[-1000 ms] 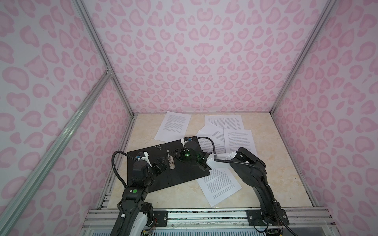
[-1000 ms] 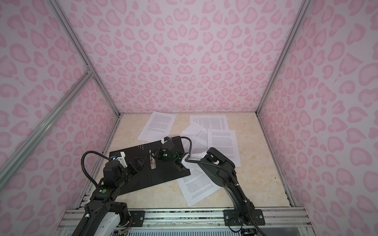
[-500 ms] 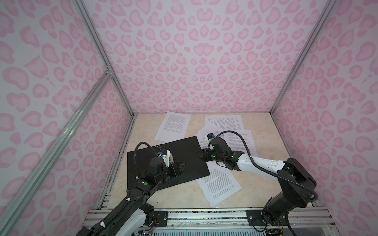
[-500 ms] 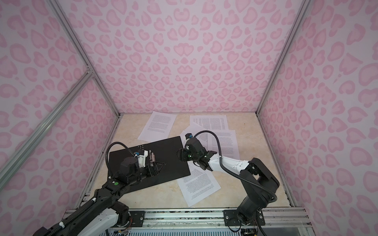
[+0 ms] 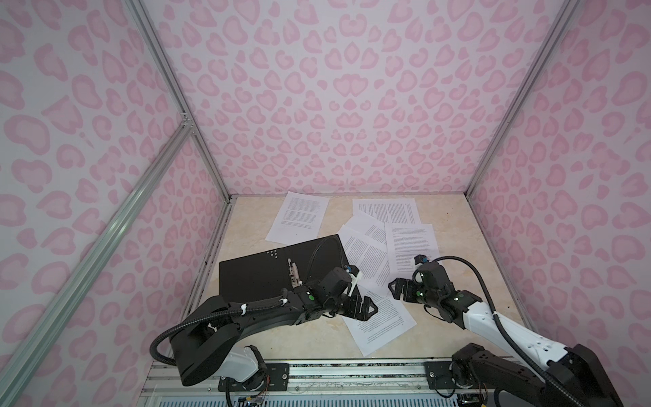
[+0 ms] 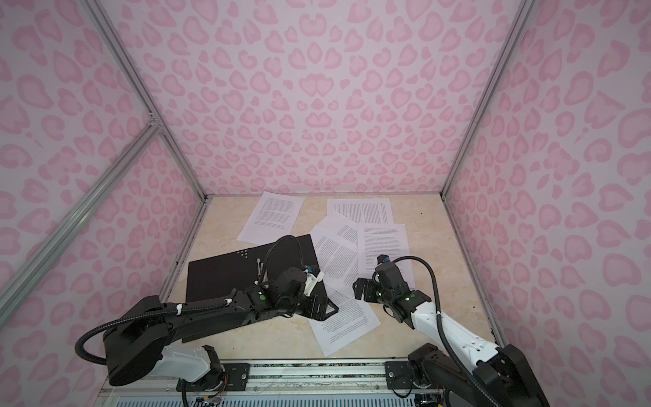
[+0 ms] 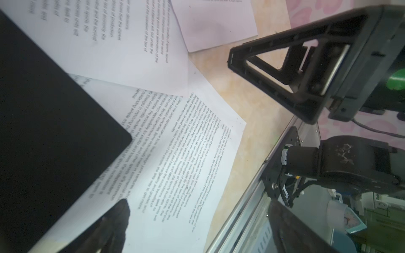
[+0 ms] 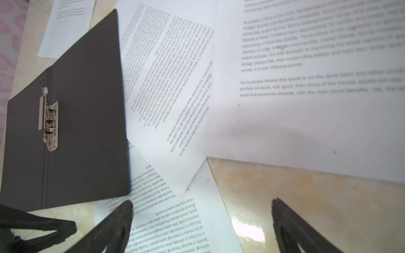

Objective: Put the files into the folder
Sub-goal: 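Release the clip and move both grippers toward the white sheets nearer the robot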

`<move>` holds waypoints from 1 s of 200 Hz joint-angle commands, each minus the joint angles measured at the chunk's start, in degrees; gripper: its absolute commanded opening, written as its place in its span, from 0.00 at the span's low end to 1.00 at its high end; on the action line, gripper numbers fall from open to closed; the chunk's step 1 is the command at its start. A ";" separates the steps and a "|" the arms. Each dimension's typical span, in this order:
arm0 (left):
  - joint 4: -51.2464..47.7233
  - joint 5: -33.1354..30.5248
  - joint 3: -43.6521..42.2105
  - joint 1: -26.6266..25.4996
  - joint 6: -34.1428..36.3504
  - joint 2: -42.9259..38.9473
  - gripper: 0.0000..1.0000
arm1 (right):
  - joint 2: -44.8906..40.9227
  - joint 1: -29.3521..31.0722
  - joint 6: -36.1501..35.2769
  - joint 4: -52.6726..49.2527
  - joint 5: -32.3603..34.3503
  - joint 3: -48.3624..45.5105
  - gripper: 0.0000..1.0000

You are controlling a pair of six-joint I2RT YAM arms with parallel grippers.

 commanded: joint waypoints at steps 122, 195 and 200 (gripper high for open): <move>3.29 5.96 10.83 -3.25 -4.23 21.12 0.99 | -15.49 -2.49 11.18 -24.43 3.58 -3.84 0.98; 5.57 4.67 8.90 -3.25 -3.37 23.10 0.99 | -10.36 -7.11 11.89 -14.42 -1.87 -7.62 0.98; 5.64 4.74 8.81 -3.25 -3.25 23.17 0.99 | -10.18 -7.14 12.32 -13.58 -2.39 -7.99 0.98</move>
